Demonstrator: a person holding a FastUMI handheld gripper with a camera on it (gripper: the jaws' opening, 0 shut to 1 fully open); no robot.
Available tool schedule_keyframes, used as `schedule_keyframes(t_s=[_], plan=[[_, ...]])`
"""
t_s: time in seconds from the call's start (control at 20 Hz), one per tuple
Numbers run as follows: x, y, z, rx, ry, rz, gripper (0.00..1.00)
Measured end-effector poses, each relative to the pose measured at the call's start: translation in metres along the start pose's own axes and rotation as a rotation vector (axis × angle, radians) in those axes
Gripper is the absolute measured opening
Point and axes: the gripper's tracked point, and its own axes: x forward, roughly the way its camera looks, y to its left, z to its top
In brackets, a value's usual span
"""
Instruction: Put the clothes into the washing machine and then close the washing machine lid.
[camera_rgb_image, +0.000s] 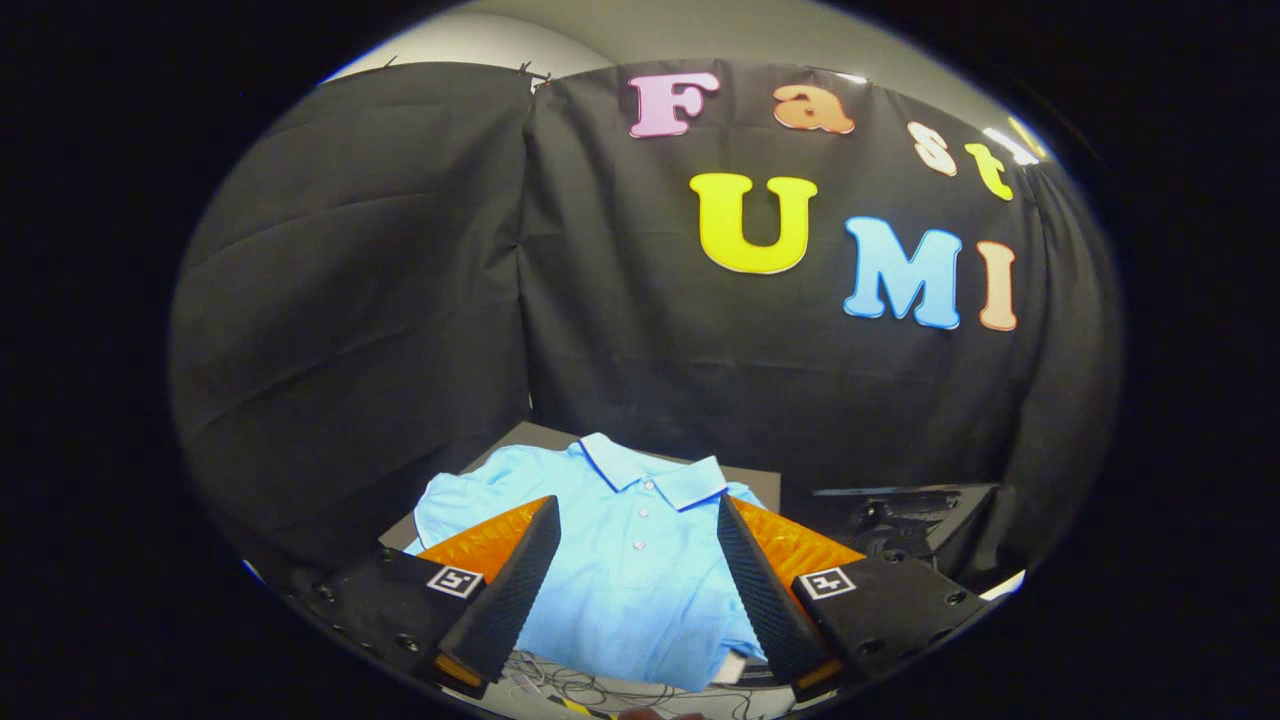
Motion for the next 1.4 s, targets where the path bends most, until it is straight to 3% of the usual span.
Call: schedule_keyframes(t_s=[0.3,0.75,1.4], plan=[[0.046,0.017,-0.024,0.026,0.138,0.014,0.99],[0.095,0.013,-0.064,-0.014,0.24,-0.049,0.98],[0.107,0.014,-0.087,-0.01,0.27,-0.059,0.97]])
